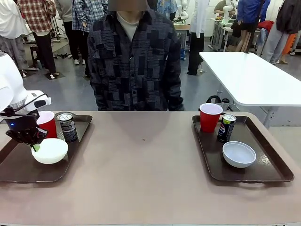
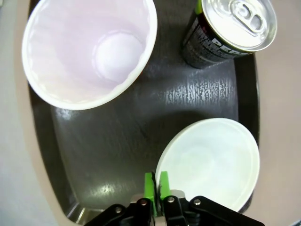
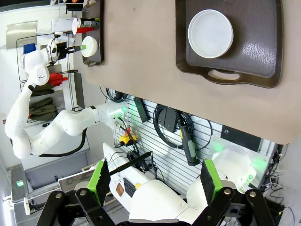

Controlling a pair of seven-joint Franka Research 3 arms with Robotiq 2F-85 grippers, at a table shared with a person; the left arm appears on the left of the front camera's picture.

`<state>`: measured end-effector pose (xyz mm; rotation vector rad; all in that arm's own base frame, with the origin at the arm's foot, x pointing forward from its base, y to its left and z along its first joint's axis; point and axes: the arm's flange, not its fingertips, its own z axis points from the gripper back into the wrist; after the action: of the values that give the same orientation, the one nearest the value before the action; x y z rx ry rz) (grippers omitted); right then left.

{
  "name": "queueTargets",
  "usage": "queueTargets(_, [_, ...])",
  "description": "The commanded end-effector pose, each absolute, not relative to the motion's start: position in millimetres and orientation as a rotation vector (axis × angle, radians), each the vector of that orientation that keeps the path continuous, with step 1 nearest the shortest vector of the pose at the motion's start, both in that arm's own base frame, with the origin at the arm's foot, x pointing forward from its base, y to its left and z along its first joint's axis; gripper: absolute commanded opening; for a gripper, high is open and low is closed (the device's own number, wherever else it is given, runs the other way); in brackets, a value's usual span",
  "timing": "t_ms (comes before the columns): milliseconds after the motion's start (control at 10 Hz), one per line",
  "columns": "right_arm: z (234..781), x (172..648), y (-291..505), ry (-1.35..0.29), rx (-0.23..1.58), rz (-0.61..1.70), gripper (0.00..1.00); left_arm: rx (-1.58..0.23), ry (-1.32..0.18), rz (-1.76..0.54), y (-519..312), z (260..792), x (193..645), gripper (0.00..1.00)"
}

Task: Prepare tableware on both trays.
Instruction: Pick up a Picnic Bowl from the table and place it on a Handle tray.

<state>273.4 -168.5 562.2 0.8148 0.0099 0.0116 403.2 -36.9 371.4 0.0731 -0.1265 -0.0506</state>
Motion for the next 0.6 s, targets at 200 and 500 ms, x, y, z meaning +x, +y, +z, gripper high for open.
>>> queueTargets(200, [562.6,273.6,-169.1,0.003,0.821,0.016,1.00,0.084,-0.139,-0.007,-38.4,356.4,357.9,1.00])
queueTargets(500, [562.6,273.6,-169.1,0.003,0.821,0.016,1.00,0.071,-0.127,-0.006,-37.7,359.7,359.6,0.45])
